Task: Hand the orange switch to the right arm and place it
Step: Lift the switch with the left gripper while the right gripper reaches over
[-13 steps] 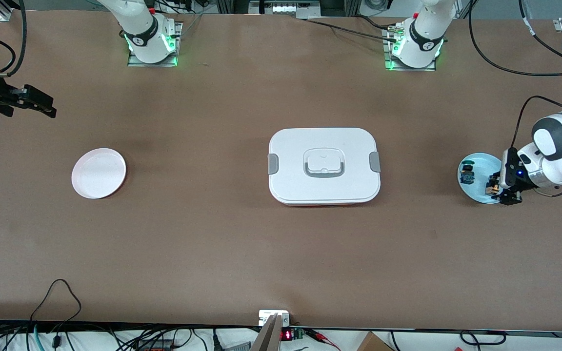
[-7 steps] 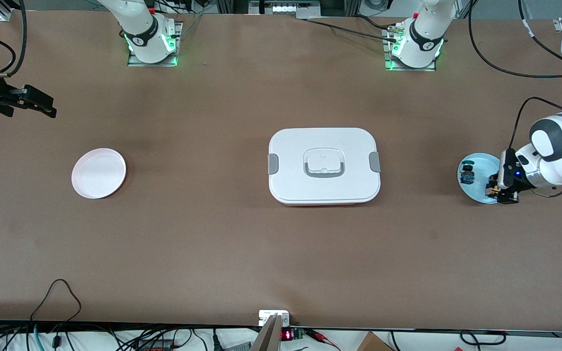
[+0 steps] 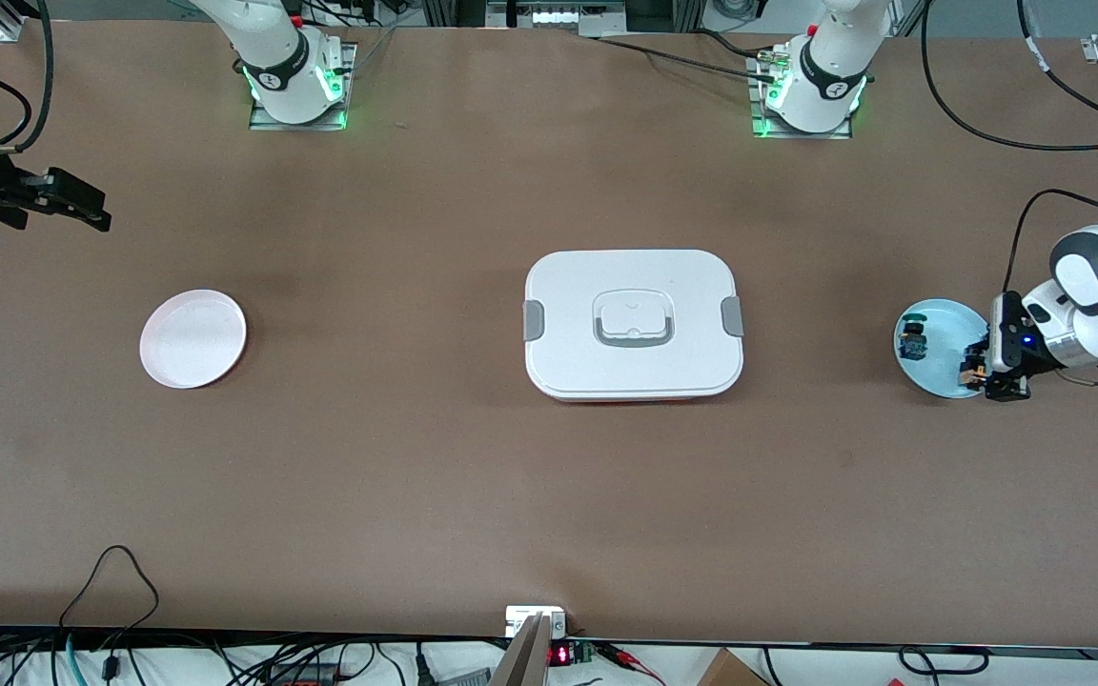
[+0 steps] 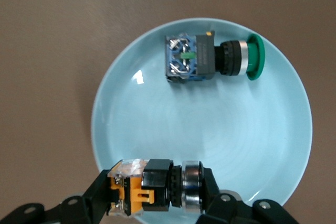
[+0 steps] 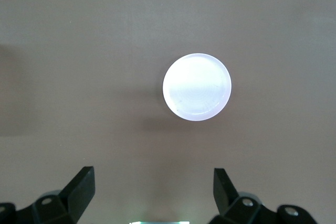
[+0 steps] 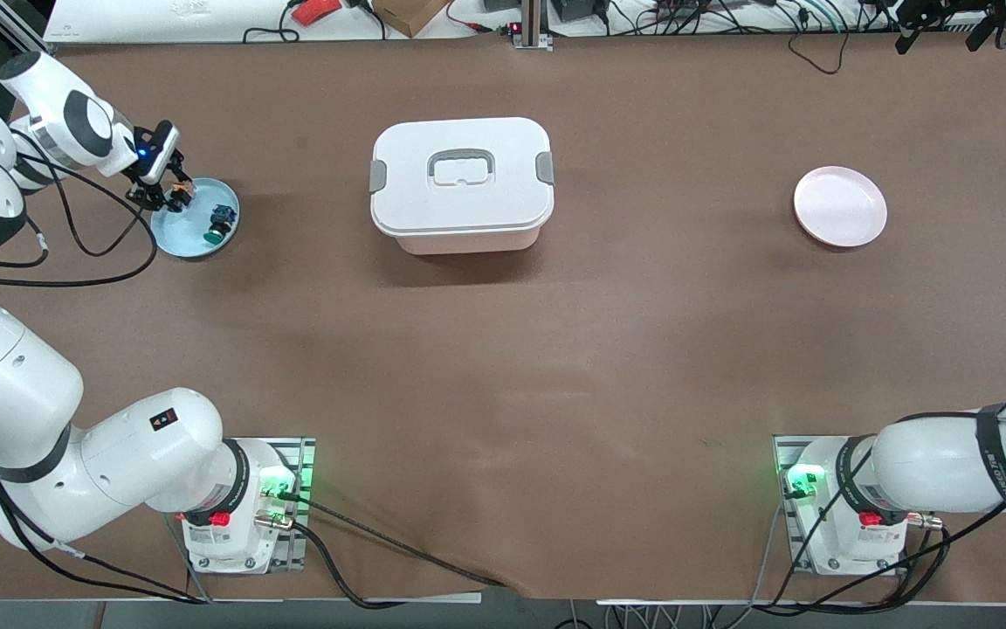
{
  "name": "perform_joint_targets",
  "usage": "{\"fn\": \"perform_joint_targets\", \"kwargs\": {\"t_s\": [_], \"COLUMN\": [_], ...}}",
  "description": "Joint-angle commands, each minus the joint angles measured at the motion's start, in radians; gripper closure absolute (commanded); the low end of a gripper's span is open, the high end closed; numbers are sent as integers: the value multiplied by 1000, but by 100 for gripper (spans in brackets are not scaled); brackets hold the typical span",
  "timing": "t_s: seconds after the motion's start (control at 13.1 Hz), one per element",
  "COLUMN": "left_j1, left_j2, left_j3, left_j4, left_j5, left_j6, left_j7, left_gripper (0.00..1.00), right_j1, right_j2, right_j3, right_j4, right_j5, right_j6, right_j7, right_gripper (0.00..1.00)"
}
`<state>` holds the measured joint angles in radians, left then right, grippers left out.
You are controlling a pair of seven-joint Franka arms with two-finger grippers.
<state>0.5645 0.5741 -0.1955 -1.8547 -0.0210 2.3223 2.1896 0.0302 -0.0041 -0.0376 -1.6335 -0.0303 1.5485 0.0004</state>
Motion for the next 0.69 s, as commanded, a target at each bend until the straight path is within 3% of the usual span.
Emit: {"fn": "perform_joint_targets", "kwargs": {"t_s": [0.0, 0.15, 0.23, 0.46, 0.61], "left_j1": [-35, -38, -37, -44, -54], "left_j2": [15, 20, 18, 15, 17], "left_j3": [-4, -5, -4, -28, -67], "left_j4": [182, 268, 296, 396, 427], "left_j5": [-23, -74, -155, -255, -423], "left_j6": [-188, -294, -360, -593, -679], "left_j7": [22, 16, -8, -189, -276], "left_gripper": [100, 100, 100, 100, 94], "right_j1": [0, -1, -1, -3, 3], "right_j2": [7, 7, 4, -2, -7], "right_j3": [-2, -2, -2, -7, 1], "right_j4": [15, 15, 15, 15, 15], "right_j5": [18, 20, 20, 20, 64], "right_j6": [-4, -4, -8, -18, -51], "right_j7": [4, -3, 4, -6, 6], "right_gripper": [0, 0, 0, 0, 0]}}
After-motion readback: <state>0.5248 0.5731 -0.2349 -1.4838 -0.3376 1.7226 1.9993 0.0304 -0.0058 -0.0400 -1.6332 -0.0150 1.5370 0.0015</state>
